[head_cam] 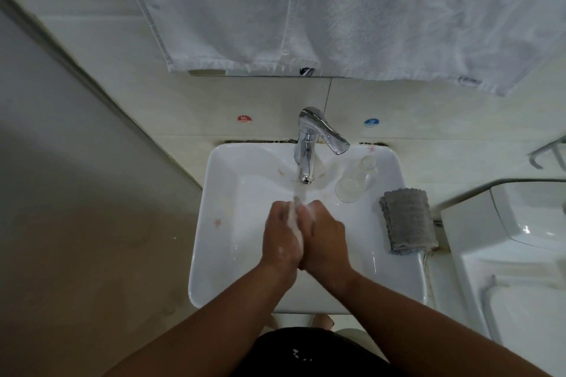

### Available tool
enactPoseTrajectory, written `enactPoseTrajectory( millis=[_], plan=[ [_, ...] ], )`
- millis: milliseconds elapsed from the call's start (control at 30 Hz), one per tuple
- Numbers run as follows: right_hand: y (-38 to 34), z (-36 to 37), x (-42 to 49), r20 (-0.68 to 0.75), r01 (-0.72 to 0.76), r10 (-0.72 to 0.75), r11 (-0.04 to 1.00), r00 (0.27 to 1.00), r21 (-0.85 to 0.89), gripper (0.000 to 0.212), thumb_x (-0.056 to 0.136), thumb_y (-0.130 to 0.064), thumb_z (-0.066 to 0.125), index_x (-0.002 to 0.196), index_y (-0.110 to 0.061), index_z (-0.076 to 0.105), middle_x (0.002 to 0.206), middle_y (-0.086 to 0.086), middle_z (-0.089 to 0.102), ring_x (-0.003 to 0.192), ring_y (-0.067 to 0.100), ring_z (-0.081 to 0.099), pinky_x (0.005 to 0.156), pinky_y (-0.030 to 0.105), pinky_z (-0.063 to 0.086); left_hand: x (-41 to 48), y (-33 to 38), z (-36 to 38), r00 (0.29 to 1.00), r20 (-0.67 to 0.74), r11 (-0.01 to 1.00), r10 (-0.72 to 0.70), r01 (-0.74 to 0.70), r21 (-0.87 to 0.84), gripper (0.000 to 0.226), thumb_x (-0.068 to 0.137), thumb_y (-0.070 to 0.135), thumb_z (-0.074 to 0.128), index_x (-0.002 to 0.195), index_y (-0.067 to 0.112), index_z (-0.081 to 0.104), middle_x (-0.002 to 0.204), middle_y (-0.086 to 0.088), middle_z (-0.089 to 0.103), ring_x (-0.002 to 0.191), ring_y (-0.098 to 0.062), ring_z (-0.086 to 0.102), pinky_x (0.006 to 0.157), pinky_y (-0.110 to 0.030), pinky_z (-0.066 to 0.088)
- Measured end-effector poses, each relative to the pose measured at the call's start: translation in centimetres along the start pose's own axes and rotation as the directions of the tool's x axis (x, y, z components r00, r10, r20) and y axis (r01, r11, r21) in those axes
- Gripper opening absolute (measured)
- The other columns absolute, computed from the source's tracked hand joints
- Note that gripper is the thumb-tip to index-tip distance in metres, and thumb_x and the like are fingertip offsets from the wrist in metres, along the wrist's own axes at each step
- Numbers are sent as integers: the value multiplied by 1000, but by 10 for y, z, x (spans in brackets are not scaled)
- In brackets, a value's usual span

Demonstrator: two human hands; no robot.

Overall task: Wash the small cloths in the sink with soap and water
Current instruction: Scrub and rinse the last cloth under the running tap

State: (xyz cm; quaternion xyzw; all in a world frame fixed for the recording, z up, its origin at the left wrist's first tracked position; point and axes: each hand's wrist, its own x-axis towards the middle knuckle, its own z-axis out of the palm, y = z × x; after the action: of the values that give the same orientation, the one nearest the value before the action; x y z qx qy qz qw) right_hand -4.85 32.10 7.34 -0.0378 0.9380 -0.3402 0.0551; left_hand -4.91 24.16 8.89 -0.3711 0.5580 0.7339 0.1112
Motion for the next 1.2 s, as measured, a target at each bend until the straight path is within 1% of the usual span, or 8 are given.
enactPoseTrajectory(
  millis=[233, 367, 500, 600, 733, 833, 933, 1200],
  plan=[
    [38, -5, 31, -50, -403, 436, 866, 899, 297, 39, 100, -47, 50, 80, -15, 61, 76, -5, 61, 73, 14, 59, 80, 38, 46, 1, -10, -23, 962, 210, 949, 173, -220, 225, 28, 102, 40, 54, 84, 18, 58, 83, -7, 64, 66, -14, 65, 55, -35, 57],
    [44, -9, 27, 123, -542, 688, 436, 716, 719, 37, 97, -39, 59, 82, -7, 66, 83, 8, 71, 78, 24, 68, 67, 44, 57, 17, -16, -39, 963, 113, 882, 244, -269, 386, 21, 104, 33, 52, 94, 14, 54, 87, -7, 61, 68, -22, 68, 50, -42, 59],
    [29, -2, 16, 298, -497, 603, 192, 740, 847, 35, 100, -36, 59, 84, -5, 68, 79, 14, 71, 70, 26, 67, 65, 37, 53, 8, -23, -27, 975, 216, 985, 53, -87, 151, 11, 102, 29, 57, 106, 19, 55, 93, -3, 68, 69, -28, 70, 55, -40, 58],
    [18, 5, 6, 236, -541, 551, 495, 800, 679, 40, 95, -45, 62, 81, -8, 68, 74, 13, 71, 68, 26, 70, 67, 49, 61, 14, -29, -19, 984, 132, 966, 120, -146, 212, 13, 96, 37, 65, 101, 26, 59, 90, -6, 68, 73, -28, 69, 60, -46, 60],
    [10, 10, -16, 33, -245, 248, 914, 968, 325, 34, 95, -40, 59, 72, -17, 51, 67, 1, 56, 64, 14, 54, 64, 36, 49, 27, -22, -20, 975, -78, 955, 209, -186, 231, 12, 98, 35, 61, 92, 25, 62, 91, -1, 71, 87, -23, 71, 78, -51, 61],
    [9, 6, -8, -71, -138, 165, 946, 984, 294, 23, 99, -34, 56, 80, -23, 51, 71, -6, 56, 67, 7, 55, 62, 20, 42, 15, -22, -10, 986, -11, 967, 168, -163, 195, 34, 101, 42, 52, 80, 17, 60, 82, -7, 69, 76, -22, 67, 67, -48, 58],
    [14, -3, 22, -11, -360, 407, 821, 913, 443, 10, 99, -30, 55, 95, -22, 59, 81, -7, 66, 76, 10, 64, 73, 30, 50, 2, -24, -1, 989, 111, 976, 96, -116, 184, 40, 91, 55, 52, 75, 18, 57, 69, -9, 59, 57, -22, 56, 49, -35, 44],
    [-10, -3, 2, 46, -264, 262, 926, 964, 268, 27, 104, -35, 46, 82, -24, 57, 75, -14, 58, 73, 6, 55, 69, 23, 38, 18, -11, -5, 995, 46, 995, 88, -90, 44, 25, 104, 29, 50, 83, 17, 53, 83, -6, 60, 78, -21, 60, 68, -37, 49]
  ],
)
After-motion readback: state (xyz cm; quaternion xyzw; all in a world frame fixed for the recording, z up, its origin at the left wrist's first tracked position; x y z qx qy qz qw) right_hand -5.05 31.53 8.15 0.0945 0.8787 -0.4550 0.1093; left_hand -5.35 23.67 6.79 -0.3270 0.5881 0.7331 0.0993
